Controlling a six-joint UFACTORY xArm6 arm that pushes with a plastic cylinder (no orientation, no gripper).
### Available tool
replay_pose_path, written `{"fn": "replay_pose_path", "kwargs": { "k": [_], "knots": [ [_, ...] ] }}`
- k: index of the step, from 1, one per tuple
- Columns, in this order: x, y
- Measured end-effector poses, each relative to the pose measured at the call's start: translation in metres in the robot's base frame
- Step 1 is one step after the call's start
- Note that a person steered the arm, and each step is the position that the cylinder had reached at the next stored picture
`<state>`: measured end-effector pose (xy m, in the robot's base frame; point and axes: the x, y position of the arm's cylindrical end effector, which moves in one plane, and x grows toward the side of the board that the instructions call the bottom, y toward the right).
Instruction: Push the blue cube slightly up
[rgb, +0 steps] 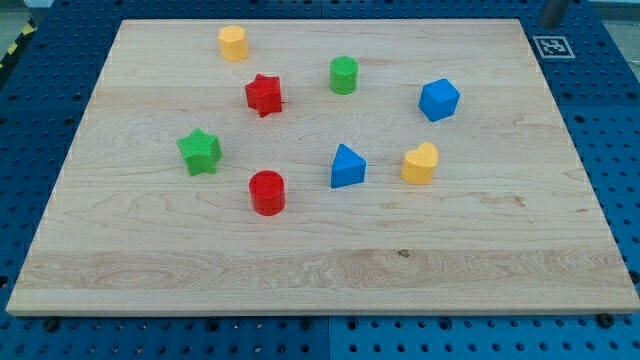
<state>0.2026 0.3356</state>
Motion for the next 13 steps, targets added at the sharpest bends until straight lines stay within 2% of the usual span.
{"fn": "replay_pose_path", "kwargs": {
  "k": [3, 4, 6, 8, 9, 10, 12, 13],
  "knots": [
    [0.000, -0.001],
    [0.010, -0.019],
    [0.119, -0.208],
    [0.142, -0.247],
    [0.180, -0.245],
    [0.182, -0.242],
    [0.193, -0.168],
    [0.193, -0.166]
  ]
}}
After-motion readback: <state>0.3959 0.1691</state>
